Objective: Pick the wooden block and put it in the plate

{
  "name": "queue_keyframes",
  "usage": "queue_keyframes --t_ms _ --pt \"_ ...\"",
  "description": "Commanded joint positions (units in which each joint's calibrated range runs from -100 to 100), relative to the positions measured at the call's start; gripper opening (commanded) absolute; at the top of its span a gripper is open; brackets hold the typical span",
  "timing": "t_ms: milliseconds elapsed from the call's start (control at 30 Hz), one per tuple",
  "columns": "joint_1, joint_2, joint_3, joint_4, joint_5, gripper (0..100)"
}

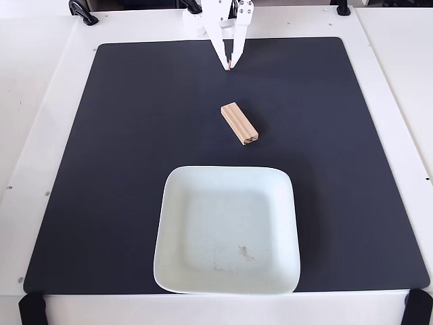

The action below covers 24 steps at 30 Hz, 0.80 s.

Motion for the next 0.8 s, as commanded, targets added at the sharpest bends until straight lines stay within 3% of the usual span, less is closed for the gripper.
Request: queue_keyframes --t_ms 0,767 --pt "0.1 -0.1 0.4 0.4 -0.1 1" --pt "1.0 -0.1 0.4 0.4 -0.1 1"
